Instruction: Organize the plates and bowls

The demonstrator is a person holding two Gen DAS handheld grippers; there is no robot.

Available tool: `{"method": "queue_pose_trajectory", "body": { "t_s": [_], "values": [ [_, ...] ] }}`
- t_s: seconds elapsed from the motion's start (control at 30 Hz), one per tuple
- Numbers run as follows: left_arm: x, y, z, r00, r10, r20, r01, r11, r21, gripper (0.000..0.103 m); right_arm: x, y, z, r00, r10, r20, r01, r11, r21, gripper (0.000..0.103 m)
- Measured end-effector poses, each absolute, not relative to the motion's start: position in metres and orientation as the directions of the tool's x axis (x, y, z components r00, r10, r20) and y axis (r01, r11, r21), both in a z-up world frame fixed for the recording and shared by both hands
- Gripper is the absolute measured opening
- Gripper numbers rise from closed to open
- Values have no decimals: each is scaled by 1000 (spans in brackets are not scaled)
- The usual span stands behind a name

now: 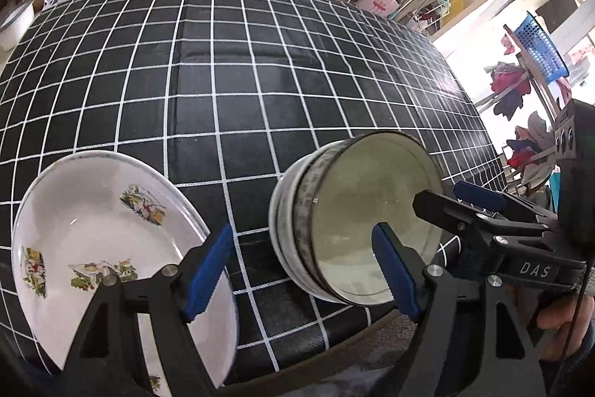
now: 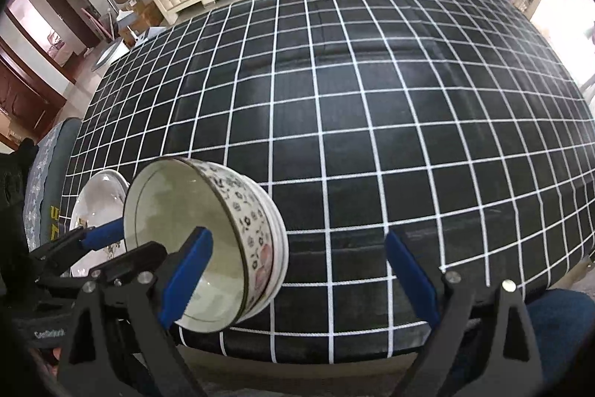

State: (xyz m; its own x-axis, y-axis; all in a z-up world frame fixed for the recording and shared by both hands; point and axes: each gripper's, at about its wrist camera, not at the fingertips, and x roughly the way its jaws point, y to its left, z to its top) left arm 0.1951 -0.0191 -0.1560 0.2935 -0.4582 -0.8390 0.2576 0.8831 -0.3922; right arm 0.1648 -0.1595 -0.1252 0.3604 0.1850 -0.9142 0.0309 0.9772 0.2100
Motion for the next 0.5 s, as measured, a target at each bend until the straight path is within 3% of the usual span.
{"method": "queue_pose_trajectory", "body": {
  "t_s": [0.5],
  "values": [
    [206, -40, -171, 231, -463, -856, 313, 868, -386, 75, 178, -177, -153, 298, 205, -933, 89, 967, 240, 96]
  ]
}}
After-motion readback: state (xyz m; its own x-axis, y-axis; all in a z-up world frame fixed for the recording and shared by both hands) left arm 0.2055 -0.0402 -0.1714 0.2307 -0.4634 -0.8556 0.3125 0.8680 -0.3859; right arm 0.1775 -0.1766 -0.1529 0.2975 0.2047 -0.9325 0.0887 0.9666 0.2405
